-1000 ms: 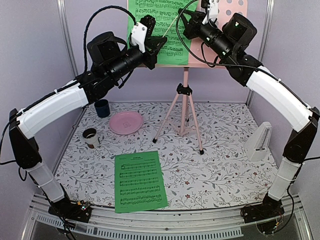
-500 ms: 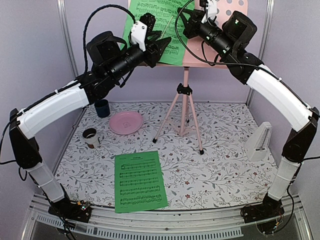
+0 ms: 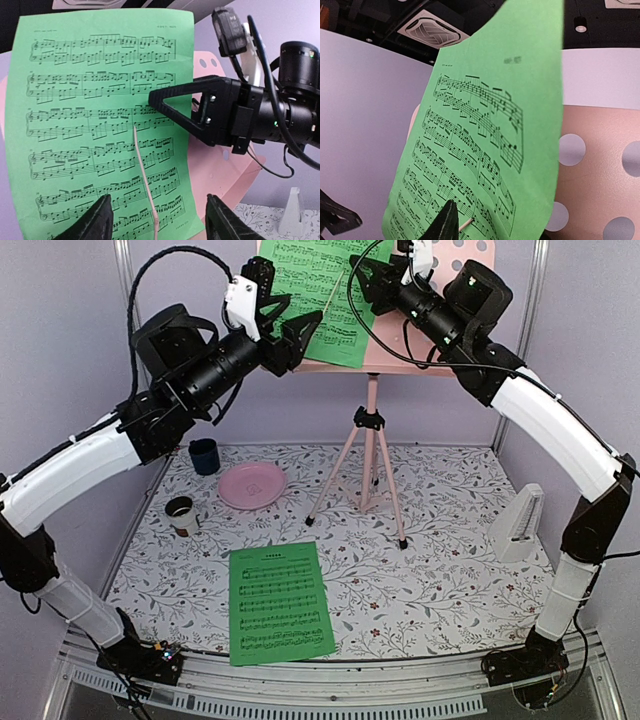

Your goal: Set up the instrument practice props

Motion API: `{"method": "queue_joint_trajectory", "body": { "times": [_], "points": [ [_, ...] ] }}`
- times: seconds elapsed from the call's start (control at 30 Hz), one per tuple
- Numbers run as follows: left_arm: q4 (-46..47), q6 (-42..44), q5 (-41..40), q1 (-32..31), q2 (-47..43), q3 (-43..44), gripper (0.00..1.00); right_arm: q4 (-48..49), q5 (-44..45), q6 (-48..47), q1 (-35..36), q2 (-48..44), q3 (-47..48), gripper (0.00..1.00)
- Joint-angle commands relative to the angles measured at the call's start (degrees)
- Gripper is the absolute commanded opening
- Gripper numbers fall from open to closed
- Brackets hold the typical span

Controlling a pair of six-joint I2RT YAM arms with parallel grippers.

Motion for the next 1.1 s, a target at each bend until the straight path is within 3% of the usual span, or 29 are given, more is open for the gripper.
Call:
{"method": "queue_joint_trajectory", "body": {
  "times": [0.0,0.2,0.4,0.57,1.07],
  "points": [
    [-2.9,-5.7,-5.0,1.0,-6.0,-3.1,0.63,0.0,1.4,-0.7,-0.4,-0.7,1.1,0.38],
    [-16.4,-16.9,1.7,10.5,-8.7,0.8,0.63,0.2,3.2,-1.6,-0.4,-2.8,-1.1,0.5],
    [-23.2,-23.5,15.4,21.0,-7.1,4.4,0.62,0.3,4.8,-0.6,-1.0,-5.3,-5.1,0.72],
    [-22.6,-24.2,18.4,22.0,-6.4,3.7,0.61,0.5,5.6,0.7,-1.4,-7.3,-8.3,0.8],
    [-24.2,-25.9,17.6,22.0,-7.2,-0.3,0.66,0.9,5.7,4.1,-1.4,-18.2,-20.9,0.82]
  ]
}}
